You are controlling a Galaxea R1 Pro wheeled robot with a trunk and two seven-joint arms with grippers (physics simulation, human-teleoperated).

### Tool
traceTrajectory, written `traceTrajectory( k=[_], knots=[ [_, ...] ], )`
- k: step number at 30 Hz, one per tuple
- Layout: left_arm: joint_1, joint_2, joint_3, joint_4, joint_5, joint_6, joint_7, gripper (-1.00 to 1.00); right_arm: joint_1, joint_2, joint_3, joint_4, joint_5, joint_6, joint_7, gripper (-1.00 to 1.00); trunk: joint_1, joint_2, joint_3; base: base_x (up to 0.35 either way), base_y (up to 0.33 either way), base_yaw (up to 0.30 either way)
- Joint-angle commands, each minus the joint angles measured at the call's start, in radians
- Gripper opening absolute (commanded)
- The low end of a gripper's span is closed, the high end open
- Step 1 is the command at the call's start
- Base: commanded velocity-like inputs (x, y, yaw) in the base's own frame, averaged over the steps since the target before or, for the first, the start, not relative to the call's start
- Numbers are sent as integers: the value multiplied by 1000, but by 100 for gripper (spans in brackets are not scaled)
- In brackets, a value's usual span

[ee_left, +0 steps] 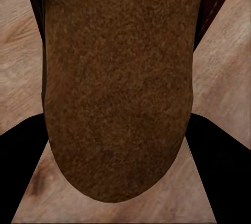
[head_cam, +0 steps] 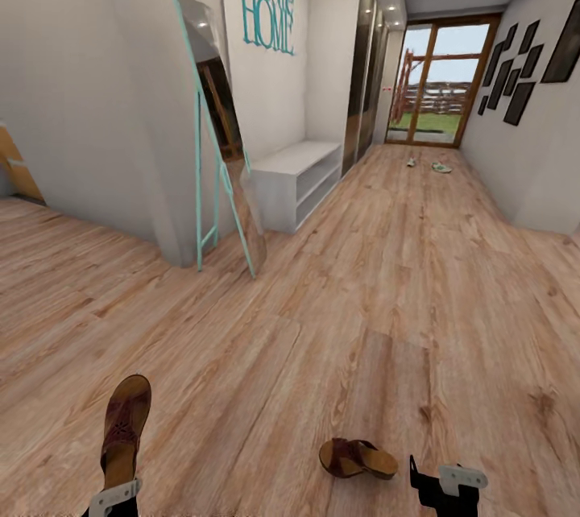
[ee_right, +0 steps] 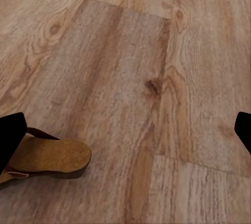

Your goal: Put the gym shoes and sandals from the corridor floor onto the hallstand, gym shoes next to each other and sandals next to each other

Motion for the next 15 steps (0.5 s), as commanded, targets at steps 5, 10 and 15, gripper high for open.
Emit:
traceTrajectory(
  k=[5, 10, 15],
  knots=[
    [-1, 0, 7, 1, 3, -2, -8, -100, 0, 0, -1, -1, 0, -4, -1, 100, 0, 0, -1, 0, -267, 73],
    [-1, 0, 7, 1, 3, -2, -8, -100, 0, 0, -1, -1, 0, -4, -2, 100, 0, 0, -1, 0, -244, -44],
    [-1, 0, 7, 1, 3, -2, -8, -100, 0, 0, -1, -1, 0, -4, -2, 100, 0, 0, -1, 0, -187, -32]
  ],
)
